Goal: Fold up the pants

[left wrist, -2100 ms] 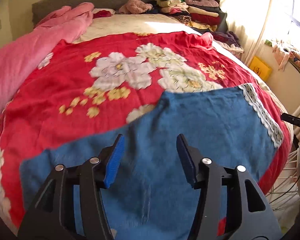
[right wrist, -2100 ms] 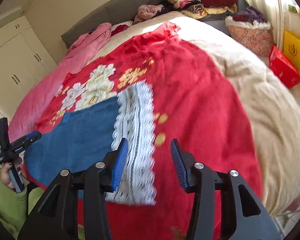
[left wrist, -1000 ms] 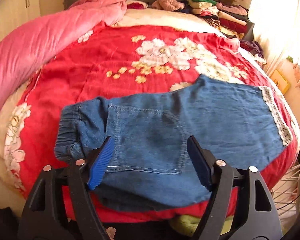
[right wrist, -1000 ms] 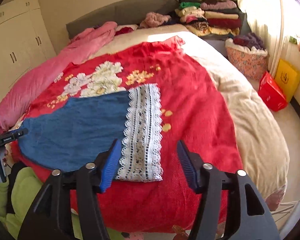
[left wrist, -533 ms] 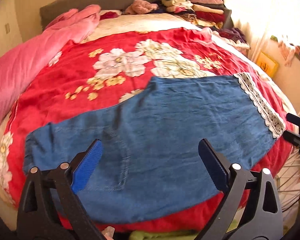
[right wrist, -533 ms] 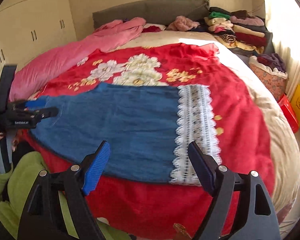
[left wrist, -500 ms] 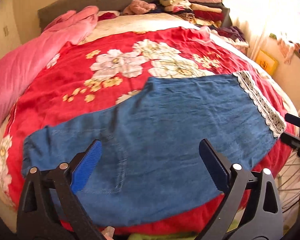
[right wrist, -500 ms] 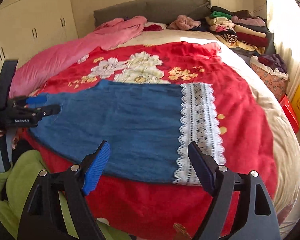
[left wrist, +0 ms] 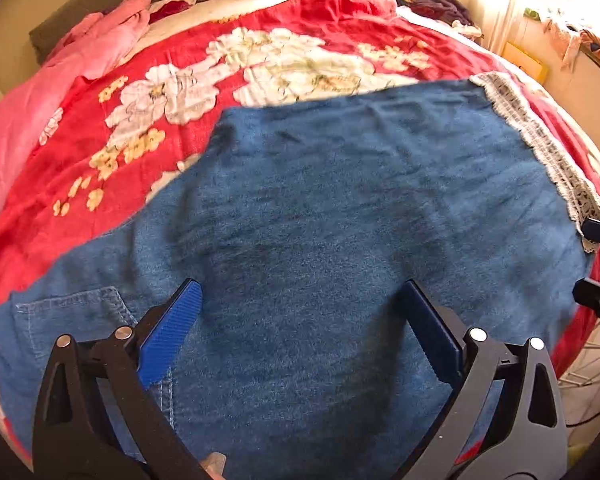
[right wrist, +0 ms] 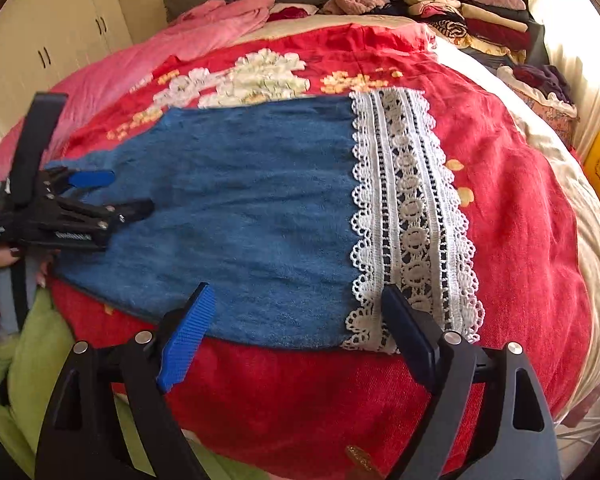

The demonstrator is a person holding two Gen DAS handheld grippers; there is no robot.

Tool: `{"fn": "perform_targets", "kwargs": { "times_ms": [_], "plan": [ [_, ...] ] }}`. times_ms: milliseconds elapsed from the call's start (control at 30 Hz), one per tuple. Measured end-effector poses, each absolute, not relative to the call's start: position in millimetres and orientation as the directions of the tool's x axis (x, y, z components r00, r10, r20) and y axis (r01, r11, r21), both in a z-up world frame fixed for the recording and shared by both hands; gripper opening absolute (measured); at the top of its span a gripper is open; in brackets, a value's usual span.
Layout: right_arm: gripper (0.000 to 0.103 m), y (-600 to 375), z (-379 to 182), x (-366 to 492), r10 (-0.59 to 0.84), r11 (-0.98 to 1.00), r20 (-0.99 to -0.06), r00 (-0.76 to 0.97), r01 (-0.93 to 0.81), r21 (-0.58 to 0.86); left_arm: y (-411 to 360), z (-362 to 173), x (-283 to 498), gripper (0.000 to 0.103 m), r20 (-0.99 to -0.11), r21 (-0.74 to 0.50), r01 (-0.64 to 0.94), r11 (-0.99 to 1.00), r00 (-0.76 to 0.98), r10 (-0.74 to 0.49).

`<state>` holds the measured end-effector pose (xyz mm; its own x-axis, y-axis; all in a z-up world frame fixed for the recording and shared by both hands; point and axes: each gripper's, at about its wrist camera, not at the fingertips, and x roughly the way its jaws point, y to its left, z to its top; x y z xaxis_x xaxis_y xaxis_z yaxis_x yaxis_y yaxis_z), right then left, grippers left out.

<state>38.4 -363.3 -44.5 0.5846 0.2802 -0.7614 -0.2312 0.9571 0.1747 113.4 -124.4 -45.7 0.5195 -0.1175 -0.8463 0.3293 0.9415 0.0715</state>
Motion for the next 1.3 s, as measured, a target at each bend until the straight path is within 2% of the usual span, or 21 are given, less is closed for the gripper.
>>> {"fn": "perform_targets", "kwargs": {
  "times_ms": [400, 633, 867, 1300],
  "plan": [
    [0.084, -407.2, 7.9, 8.7, 0.266, 0.964, -0.662, 0.701, -0.169, 0.207, -151.5, 8.4, 96.4, 0.093, -0.791, 0.059, 0.378, 0.924, 0.582, -0.187],
    [0.084, -430.0, 24.1, -3.9, 0.238, 0.969, -0.618, 0.749, -0.139, 0.205, -176.5, 30.1, 96.5, 0.093, -0.768, 0.103, 0.402, 0.91, 0.613, -0.184],
    [0.084, -448.2, 26.0, -10.0, 0.192, 0.977, -0.598, 0.778, -0.092, 0.194, -202.6, 38.7, 98.4, 0.093, -0.762, 0.142, 0.431, 0.891, 0.623, -0.179],
    [0.084, -457.1, 11.1, -9.1, 0.23, 0.966, -0.6, 0.766, -0.105, 0.236, -245.8, 32.6, 114.9, 0.093, -0.776, 0.174, 0.482, 0.858, 0.604, -0.182]
  ]
}}
